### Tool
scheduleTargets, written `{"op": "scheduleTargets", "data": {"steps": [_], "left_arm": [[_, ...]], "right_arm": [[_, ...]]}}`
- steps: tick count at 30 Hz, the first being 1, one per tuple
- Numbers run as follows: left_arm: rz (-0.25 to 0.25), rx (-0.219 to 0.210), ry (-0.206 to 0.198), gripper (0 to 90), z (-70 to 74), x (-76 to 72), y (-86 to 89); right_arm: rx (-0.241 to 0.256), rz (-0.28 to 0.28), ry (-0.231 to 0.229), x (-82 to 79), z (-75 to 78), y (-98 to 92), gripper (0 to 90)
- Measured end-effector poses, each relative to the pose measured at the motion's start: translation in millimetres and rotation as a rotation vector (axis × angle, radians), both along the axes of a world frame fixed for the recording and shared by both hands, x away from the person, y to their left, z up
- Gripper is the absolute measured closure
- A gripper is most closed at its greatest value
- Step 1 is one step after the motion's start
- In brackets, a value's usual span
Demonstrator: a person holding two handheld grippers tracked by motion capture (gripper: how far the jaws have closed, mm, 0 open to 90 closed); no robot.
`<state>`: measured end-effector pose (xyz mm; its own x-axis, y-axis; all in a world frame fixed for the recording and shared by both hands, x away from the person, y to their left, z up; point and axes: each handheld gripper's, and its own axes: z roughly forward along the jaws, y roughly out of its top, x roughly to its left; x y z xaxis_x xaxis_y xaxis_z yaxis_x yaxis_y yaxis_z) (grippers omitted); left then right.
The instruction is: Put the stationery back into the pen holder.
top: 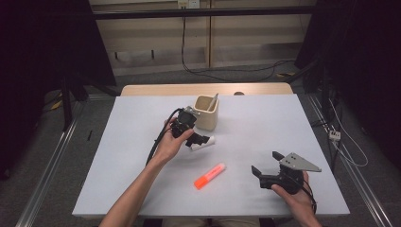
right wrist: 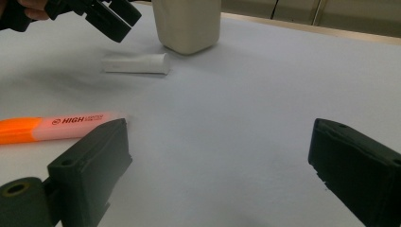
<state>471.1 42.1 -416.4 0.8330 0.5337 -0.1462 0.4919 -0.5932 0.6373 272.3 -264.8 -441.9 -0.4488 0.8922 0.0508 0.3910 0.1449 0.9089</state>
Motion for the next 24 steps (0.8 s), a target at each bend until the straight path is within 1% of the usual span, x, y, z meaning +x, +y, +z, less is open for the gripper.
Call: {"op": "scheduleTargets", "data": {"steps": [1, 2, 4, 6, 7, 8, 9, 11, 12, 13, 15, 17, 18, 19, 22, 23, 24], "left_arm": [[-0.012, 0.01, 0.008, 11.6, -0.8, 0.9, -2.1], [-0.011, 0.007, 0.018, 11.7, -1.8, 0.9, -4.9], [-0.029, 0.016, 0.038, 11.7, -3.2, 2.4, -7.8], [-0.042, 0.034, 0.042, 12.1, -5.3, 2.7, -12.3], [-0.053, 0.038, 0.045, 12.6, -6.5, 2.8, -14.1], [-0.076, 0.035, 0.057, 12.6, -8.1, 3.0, -15.9], [-0.086, 0.042, 0.065, 12.6, -9.4, 3.1, -18.3], [-0.102, 0.094, 0.053, 13.0, -10.9, 2.9, -23.2], [-0.106, 0.105, 0.051, 14.4, -11.7, 2.8, -25.5], [-0.11, 0.111, 0.052, 16.2, -11.9, 3.1, -26.7], [-0.112, 0.122, 0.039, 21.0, -11.5, 3.5, -28.9], [-0.12, 0.13, 0.042, 25.6, -11.3, 4.5, -30.7], [-0.126, 0.137, 0.042, 30.4, -11.2, 4.9, -31.2], [-0.124, 0.159, 0.038, 36.0, -11.0, 5.3, -32.3], [-0.133, 0.175, 0.052, 43.5, -11.0, 7.5, -34.1], [-0.144, 0.188, 0.052, 44.8, -11.5, 8.4, -34.9], [-0.14, 0.193, 0.052, 46.8, -12.3, 8.2, -36.1]], "right_arm": [[-0.001, 0.0, 0.0, 0.0, 0.0, 0.1, 5.6], [0.0, 0.0, 0.0, -0.1, 0.1, 0.3, 5.6], [0.0, 0.002, 0.0, -0.4, 0.3, 0.6, 5.6], [-0.002, 0.002, -0.001, -0.5, 0.3, 0.2, 5.5], [-0.002, 0.002, -0.001, -0.5, 0.3, -0.2, 5.5], [-0.001, 0.001, -0.001, -0.5, 0.3, -0.4, 5.5], [-0.001, 0.0, -0.001, -0.5, 0.2, -0.6, 5.5], [-0.001, 0.0, 0.001, -0.3, 0.1, -0.6, 5.5], [-0.002, 0.002, 0.0, -0.3, 0.1, -0.6, 5.5], [-0.002, 0.002, -0.001, -0.5, 0.2, -0.6, 5.5], [-0.002, 0.002, -0.001, -0.4, 0.1, -0.7, 5.5], [-0.003, 0.002, -0.002, -0.4, 0.2, -0.5, 5.5], [-0.004, 0.002, -0.002, -0.5, 0.1, -0.4, 5.5], [-0.003, 0.003, -0.001, -0.6, 0.2, -0.3, 5.5], [-0.003, 0.004, -0.002, -1.1, 0.3, -0.4, 5.5], [-0.003, 0.004, -0.002, -1.0, 0.3, -0.6, 5.5], [-0.003, 0.003, -0.003, -1.0, 0.3, -0.7, 5.5]]}}
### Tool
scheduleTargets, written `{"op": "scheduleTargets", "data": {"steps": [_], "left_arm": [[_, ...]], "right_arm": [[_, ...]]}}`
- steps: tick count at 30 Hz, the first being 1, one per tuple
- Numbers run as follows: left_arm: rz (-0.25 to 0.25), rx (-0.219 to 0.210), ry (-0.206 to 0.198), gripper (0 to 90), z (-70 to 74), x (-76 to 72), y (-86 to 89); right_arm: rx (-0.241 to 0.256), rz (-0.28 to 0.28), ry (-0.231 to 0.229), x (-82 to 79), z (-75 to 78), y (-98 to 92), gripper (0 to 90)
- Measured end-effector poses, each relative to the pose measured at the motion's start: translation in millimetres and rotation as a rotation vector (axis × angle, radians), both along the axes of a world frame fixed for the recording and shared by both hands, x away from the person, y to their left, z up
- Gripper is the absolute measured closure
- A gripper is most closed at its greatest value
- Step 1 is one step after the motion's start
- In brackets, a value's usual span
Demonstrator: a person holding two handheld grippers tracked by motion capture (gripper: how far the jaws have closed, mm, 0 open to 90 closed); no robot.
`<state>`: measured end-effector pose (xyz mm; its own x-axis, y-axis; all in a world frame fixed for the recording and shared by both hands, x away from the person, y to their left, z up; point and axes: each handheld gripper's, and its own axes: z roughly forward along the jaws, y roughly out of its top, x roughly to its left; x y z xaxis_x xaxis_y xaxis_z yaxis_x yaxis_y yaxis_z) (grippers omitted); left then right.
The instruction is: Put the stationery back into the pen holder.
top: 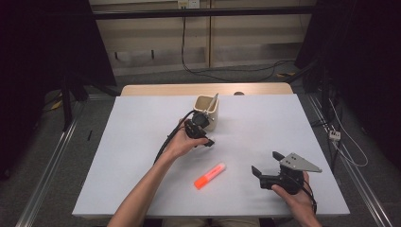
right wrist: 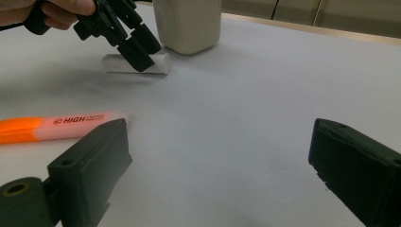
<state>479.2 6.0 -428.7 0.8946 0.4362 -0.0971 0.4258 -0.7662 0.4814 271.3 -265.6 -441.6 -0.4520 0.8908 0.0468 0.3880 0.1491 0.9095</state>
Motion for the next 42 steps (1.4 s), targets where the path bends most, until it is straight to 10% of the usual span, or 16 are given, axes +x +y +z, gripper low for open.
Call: {"op": "scheduleTargets", "data": {"steps": [28, 42], "left_arm": [[-0.032, 0.064, 0.0, 67.5, -4.9, 1.2, -15.6], [0.027, -0.026, 0.022, 67.8, 0.1, 2.2, 0.6]], "right_arm": [[0.003, -0.007, 0.002, -0.2, 0.0, -0.2, 5.5], [0.001, -0.006, -0.004, -0.6, 0.5, -1.2, 5.5]]}}
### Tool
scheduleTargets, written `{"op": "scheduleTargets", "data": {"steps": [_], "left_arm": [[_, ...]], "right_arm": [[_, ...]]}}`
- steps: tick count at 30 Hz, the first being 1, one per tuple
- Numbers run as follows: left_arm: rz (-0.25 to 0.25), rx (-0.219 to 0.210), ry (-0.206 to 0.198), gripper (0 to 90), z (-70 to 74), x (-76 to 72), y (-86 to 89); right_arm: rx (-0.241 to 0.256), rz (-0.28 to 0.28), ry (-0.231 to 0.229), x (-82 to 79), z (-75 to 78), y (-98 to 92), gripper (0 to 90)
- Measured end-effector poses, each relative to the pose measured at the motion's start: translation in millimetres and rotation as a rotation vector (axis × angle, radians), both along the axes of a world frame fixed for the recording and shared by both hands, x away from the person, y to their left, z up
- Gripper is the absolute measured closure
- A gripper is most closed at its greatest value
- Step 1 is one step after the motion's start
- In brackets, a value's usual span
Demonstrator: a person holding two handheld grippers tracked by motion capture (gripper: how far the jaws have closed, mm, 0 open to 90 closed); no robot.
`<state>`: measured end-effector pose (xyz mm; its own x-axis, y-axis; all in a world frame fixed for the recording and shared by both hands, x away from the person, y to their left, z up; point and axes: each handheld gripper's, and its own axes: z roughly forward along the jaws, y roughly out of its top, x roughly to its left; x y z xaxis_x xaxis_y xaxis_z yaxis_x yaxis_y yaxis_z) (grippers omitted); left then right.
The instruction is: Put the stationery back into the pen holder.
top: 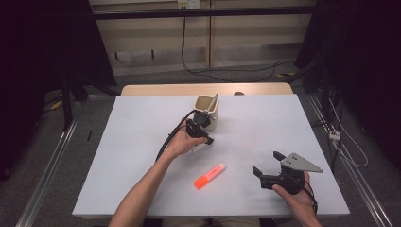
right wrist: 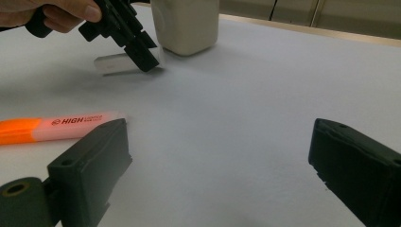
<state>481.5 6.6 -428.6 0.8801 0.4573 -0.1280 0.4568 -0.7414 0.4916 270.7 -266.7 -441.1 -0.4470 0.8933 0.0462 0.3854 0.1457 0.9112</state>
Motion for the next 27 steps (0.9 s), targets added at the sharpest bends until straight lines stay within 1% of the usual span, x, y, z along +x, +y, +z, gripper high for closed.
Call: {"op": "scheduleTargets", "data": {"steps": [3, 7, 9, 12, 14, 16, 18, 19, 21, 24, 25, 27], "left_arm": [[0.018, -0.042, -0.005, 67.8, 0.7, -1.6, 5.0], [0.045, -0.091, -0.031, 67.8, 4.1, -4.9, 11.1], [0.046, -0.108, -0.047, 67.7, 5.9, -7.1, 12.5], [0.061, -0.147, -0.062, 67.7, 9.2, -9.7, 14.1], [0.071, -0.163, -0.08, 67.7, 12.4, -11.4, 15.9], [0.078, -0.185, -0.088, 67.7, 15.4, -12.2, 17.9], [0.084, -0.198, -0.11, 67.7, 18.6, -13.8, 19.6], [0.087, -0.204, -0.113, 67.7, 19.5, -14.3, 20.4], [0.11, -0.213, -0.142, 67.7, 20.8, -16.2, 22.4], [0.131, -0.232, -0.159, 67.7, 21.4, -18.3, 25.9], [0.136, -0.238, -0.17, 67.7, 21.8, -18.7, 28.2], [0.153, -0.259, -0.185, 67.7, 23.7, -19.7, 32.5]], "right_arm": [[-0.002, 0.0, 0.001, -0.1, 0.1, 0.6, 5.5], [-0.002, -0.002, 0.002, 0.3, -0.1, 0.9, 5.5], [-0.002, 0.0, 0.002, 0.3, -0.1, 1.0, 5.5], [-0.002, 0.001, 0.001, 0.3, 0.0, 1.2, 5.5], [-0.002, 0.001, 0.0, -0.2, 0.3, 1.1, 5.5], [-0.001, -0.001, 0.0, -0.3, 0.4, 1.0, 5.5], [0.0, -0.002, 0.001, -0.3, 0.3, 0.9, 5.5], [0.0, -0.002, 0.001, -0.2, 0.3, 0.9, 5.5], [0.0, 0.0, 0.002, 0.5, 0.0, 1.2, 5.5], [0.003, 0.001, 0.006, 1.3, -0.3, 2.5, 5.5], [0.003, 0.003, 0.006, 1.4, -0.4, 2.8, 5.5], [-0.001, 0.004, 0.003, 1.0, -0.2, 3.0, 5.5]]}}
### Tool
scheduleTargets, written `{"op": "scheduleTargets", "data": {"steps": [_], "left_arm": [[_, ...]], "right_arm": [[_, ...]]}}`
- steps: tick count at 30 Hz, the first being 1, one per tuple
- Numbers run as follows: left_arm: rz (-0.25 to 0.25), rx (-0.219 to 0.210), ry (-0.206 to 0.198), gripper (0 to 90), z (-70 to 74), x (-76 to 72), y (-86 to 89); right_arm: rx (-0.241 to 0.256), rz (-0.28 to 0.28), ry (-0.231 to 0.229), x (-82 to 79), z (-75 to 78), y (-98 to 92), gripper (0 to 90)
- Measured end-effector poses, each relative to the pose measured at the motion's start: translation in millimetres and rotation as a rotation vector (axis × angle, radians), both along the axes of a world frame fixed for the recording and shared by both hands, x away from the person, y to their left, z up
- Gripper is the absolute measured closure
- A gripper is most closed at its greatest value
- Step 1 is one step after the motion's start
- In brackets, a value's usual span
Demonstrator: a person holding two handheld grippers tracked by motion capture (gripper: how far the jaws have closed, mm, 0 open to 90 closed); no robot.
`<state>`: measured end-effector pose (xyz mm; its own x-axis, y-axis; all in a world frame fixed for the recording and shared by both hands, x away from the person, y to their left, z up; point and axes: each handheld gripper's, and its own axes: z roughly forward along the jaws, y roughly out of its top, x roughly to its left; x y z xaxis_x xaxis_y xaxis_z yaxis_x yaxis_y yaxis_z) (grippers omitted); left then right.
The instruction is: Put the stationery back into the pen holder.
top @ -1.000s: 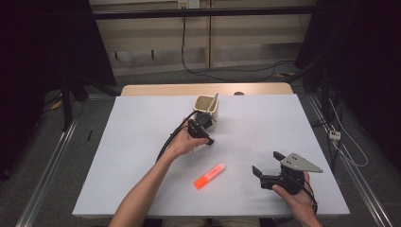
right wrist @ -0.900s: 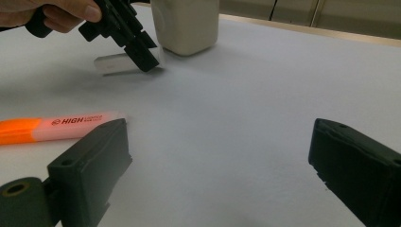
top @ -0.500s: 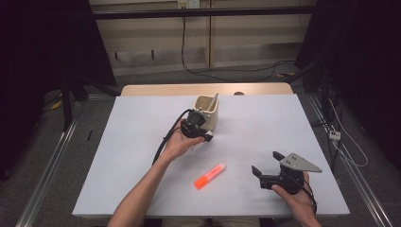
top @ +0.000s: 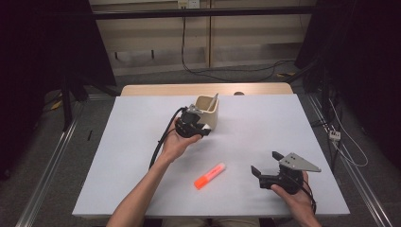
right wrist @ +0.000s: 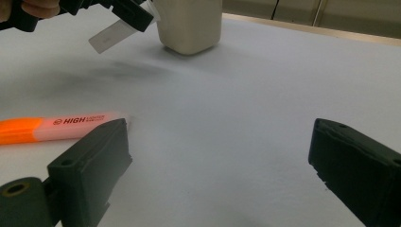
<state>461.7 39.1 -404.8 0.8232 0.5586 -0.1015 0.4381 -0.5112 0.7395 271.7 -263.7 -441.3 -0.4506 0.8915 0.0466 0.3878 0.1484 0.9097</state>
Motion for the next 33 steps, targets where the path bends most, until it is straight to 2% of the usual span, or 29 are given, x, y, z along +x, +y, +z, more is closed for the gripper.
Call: {"op": "scheduleTargets", "data": {"steps": [2, 4, 7, 12, 21, 25, 33], "left_arm": [[0.011, -0.021, -0.012, 67.7, 2.9, -0.8, 4.0], [0.008, -0.029, -0.045, 67.7, 7.8, -2.0, 7.5], [0.023, -0.047, -0.073, 67.7, 14.9, -3.6, 11.0], [0.047, -0.104, -0.094, 67.7, 23.3, -3.7, 15.8], [0.083, -0.17, -0.148, 67.7, 38.7, -3.7, 26.4], [0.077, -0.184, -0.186, 67.7, 46.7, -5.1, 25.5], [0.089, -0.224, -0.22, 67.7, 57.5, -2.0, 20.3]], "right_arm": [[-0.001, -0.001, -0.001, -0.3, 0.2, -0.5, 5.5], [0.002, -0.002, -0.001, 0.1, 0.1, -1.2, 5.5], [0.003, -0.003, 0.0, 0.3, 0.1, -0.6, 5.5], [0.001, -0.002, -0.001, -0.6, 0.4, -0.9, 5.5], [0.001, -0.001, -0.002, -0.6, 0.4, -0.9, 5.5], [0.003, -0.004, -0.003, -0.5, 0.5, -1.7, 5.5], [0.009, -0.008, -0.002, -0.9, 0.6, -2.8, 5.5]]}}
